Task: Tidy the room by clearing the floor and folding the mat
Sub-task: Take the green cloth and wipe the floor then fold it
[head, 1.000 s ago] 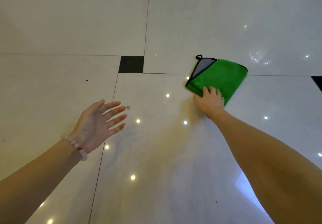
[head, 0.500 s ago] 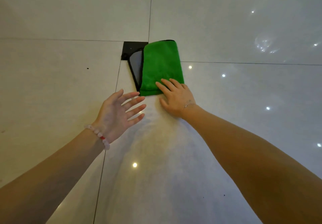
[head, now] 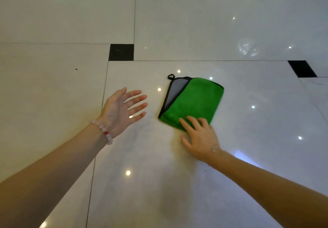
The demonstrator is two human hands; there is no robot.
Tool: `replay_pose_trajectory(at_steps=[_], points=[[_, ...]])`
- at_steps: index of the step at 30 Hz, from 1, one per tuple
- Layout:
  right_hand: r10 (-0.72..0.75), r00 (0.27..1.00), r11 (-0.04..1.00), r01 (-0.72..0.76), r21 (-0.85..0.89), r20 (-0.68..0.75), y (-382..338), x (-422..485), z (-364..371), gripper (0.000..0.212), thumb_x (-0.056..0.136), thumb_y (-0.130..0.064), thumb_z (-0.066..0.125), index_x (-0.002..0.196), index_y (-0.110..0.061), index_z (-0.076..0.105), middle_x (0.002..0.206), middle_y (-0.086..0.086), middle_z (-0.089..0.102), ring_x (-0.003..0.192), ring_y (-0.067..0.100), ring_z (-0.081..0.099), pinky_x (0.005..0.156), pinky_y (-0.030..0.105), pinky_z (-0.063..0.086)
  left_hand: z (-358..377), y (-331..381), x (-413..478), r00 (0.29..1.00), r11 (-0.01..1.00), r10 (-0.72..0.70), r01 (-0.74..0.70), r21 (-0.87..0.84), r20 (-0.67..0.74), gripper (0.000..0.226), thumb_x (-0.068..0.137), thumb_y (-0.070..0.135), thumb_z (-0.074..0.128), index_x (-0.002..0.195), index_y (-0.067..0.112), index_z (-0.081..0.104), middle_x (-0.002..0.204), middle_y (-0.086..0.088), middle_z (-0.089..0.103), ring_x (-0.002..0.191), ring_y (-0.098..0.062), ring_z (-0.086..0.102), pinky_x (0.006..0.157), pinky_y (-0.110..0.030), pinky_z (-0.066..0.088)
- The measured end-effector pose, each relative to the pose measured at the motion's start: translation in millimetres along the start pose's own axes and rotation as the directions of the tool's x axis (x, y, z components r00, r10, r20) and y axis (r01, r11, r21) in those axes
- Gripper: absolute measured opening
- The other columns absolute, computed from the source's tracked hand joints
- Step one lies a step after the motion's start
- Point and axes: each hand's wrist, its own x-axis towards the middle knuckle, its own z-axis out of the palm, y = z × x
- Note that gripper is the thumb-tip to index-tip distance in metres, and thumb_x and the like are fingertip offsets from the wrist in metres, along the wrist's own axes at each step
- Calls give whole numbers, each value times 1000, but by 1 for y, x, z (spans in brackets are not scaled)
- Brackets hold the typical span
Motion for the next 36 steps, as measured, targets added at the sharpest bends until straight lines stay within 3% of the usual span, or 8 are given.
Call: replay_pose_trajectory(at_steps=[8, 15, 18, 20, 25, 30, 32, 36], points=[[-144, 984, 987, 150, -52, 102, 27, -58, 5, 56, 77, -45, 43, 128, -28, 56, 128, -1, 60, 109, 27, 60, 80, 36, 51, 39, -26, -2, 990, 997, -69, 64, 42, 121, 36, 94, 40, 40, 105, 14, 62, 102, -4, 68, 92, -22, 64, 81, -37, 49], [191, 961, 981, -196, 3, 202, 138, -141, 1, 71, 78, -44, 38, 146, -25, 30, 147, 1, 41, 131, 31, 44, 95, 44, 49, 43, -37, -1, 985, 991, -102, 88, 100, 140, 37, 93, 42, 41, 106, 14, 62, 109, -5, 67, 101, -24, 62, 86, -40, 48], [337, 920, 941, -327, -82, 202, 175, -167, 0, 76, 74, -56, 10, 144, -30, -5, 154, -10, 2, 146, 25, 14, 115, 44, 20, 49, -39, 1, 979, 989, -120, 103, 105, 166, 37, 94, 42, 40, 106, 14, 61, 110, -6, 65, 100, -24, 61, 85, -39, 47], [415, 881, 910, -399, -112, 229, 182, -171, -4, 80, 68, -60, -3, 141, -28, -17, 156, -9, -6, 147, 22, 3, 117, 41, 6, 54, -40, 1, 975, 988, -126, 107, 114, 182, 37, 93, 42, 40, 106, 14, 61, 109, -5, 65, 100, -24, 61, 85, -39, 47], [479, 850, 865, -500, 44, 219, 163, -153, 2, 64, 97, -44, 32, 151, -25, 2, 160, -3, -1, 147, 23, -4, 119, 35, 5, 63, -42, -2, 973, 987, -136, 117, 111, 184, 36, 94, 42, 40, 105, 14, 61, 106, -5, 66, 98, -24, 61, 84, -38, 48], [377, 900, 925, -379, -33, 218, 133, -127, 0, 67, 95, -49, 29, 151, -23, 4, 160, 3, 2, 147, 28, 1, 119, 38, 7, 57, -42, -7, 979, 988, -135, 121, 97, 153, 37, 93, 42, 41, 107, 14, 61, 106, -5, 67, 98, -24, 62, 83, -38, 49], [308, 931, 950, -311, -15, 199, 112, -112, -5, 73, 86, -55, 20, 149, -18, 22, 156, 9, 21, 143, 36, 18, 116, 43, 21, 51, -40, -8, 983, 990, -125, 114, 87, 136, 37, 94, 41, 41, 107, 13, 61, 106, -5, 67, 98, -24, 62, 82, -38, 49], [46, 992, 999, -45, -7, 120, 58, -80, -2, 60, 79, -47, 37, 121, -15, 65, 121, 13, 65, 103, 42, 63, 79, 48, 54, 37, -34, -11, 991, 992, -101, 93, 88, 90, 37, 94, 41, 40, 106, 13, 61, 107, -5, 67, 98, -24, 62, 82, -38, 49]])
